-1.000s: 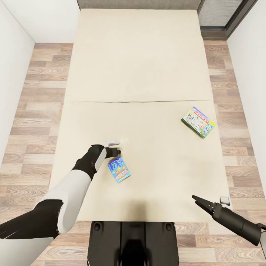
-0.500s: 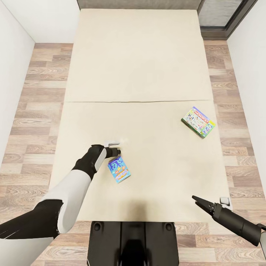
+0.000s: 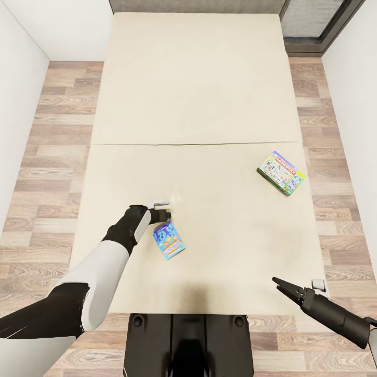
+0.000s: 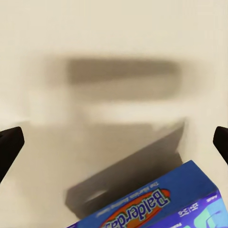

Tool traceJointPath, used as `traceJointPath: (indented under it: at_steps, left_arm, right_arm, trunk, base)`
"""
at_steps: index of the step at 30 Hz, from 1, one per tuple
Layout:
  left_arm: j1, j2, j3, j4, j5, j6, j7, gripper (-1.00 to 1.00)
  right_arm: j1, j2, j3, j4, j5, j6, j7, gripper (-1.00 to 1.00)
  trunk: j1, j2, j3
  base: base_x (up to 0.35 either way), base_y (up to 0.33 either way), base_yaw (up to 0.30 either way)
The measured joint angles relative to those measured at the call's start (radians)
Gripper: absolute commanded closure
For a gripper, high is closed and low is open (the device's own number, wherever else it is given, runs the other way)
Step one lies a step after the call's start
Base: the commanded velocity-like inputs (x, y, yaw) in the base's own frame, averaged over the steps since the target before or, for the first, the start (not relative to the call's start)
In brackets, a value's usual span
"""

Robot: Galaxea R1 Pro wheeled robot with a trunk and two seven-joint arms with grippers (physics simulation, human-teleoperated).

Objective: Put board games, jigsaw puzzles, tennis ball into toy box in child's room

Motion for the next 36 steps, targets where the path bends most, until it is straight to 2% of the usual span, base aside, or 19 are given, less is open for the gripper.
traceJointPath:
  at_steps: [16,36]
  left_arm:
    - [0.0,0.0,0.0,0.0,0.0,0.0,0.0,-1.0]
    - [0.0,0.0,-0.001,0.001,-0.001,-0.001,-0.001,-1.0]
  right_arm:
    - [0.0,0.0,0.0,0.0,-0.001,0.0,0.002,-1.0]
    - [0.0,0.0,0.0,0.0,-0.001,0.0,0.002,-1.0]
  trunk:
    - [0.0,0.0,0.0]
    - [0.0,0.0,0.0]
  base:
    - [-0.011,-0.038,0.0]
    - [-0.078,-0.098,0.0]
